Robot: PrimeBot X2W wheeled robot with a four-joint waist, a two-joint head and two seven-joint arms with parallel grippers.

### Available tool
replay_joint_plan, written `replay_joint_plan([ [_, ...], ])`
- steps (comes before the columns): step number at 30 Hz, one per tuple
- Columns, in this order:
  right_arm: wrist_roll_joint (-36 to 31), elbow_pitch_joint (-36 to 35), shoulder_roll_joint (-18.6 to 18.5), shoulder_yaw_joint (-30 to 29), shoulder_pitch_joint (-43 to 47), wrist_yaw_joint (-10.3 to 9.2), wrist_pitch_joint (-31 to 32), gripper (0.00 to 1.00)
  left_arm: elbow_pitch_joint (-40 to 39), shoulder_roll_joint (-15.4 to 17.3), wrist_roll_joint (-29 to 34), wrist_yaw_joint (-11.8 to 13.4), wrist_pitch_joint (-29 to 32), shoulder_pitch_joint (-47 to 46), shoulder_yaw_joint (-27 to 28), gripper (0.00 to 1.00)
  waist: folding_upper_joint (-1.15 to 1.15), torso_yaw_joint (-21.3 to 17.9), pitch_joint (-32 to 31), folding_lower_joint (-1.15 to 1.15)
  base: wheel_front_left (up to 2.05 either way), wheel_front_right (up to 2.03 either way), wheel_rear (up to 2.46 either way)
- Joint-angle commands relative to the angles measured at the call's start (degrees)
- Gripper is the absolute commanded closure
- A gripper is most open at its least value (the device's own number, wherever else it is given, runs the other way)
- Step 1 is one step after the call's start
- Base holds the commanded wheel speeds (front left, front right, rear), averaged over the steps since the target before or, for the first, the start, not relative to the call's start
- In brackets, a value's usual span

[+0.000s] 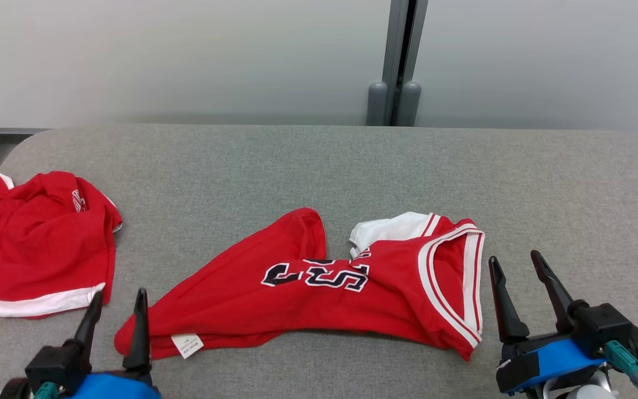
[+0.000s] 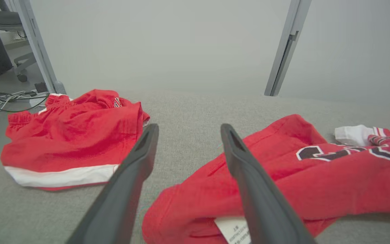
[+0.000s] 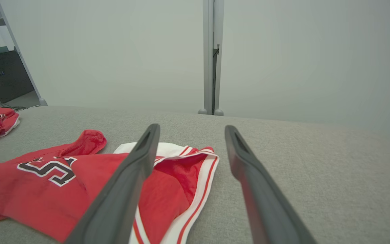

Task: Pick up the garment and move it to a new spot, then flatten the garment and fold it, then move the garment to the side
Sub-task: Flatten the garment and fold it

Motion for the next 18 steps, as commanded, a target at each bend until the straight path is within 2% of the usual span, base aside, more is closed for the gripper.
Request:
replay_joint_plan([
  [1, -0.1, 0.2, -0.1, -0.2, 0.3, 0.01, -0.2, 0.00, -2.5, -1.2, 1.6, -0.1, -0.2, -1.3, 1.6, 0.00, 0.01, -0.2, -0.4, 0.00, 0.00, 0.00, 0.00],
  [10, 0.2, 1.1, -0.1, -0.3, 1.1, 0.01, -0.2, 0.00, -10.1, -6.4, 8.3, -1.5, -0.2, -1.9, 6.9, 0.00, 0.01, -0.9, -1.1, 0.00, 0.00, 0.00, 0.00],
  [18, 0.5, 4.1, -0.1, -1.3, 1.4, 0.01, -0.2, 0.00, -9.3, -9.2, 14.1, -2.1, -0.2, -1.8, 9.4, 0.00, 0.01, -1.2, -1.1, 0.00, 0.00, 0.00, 0.00],
])
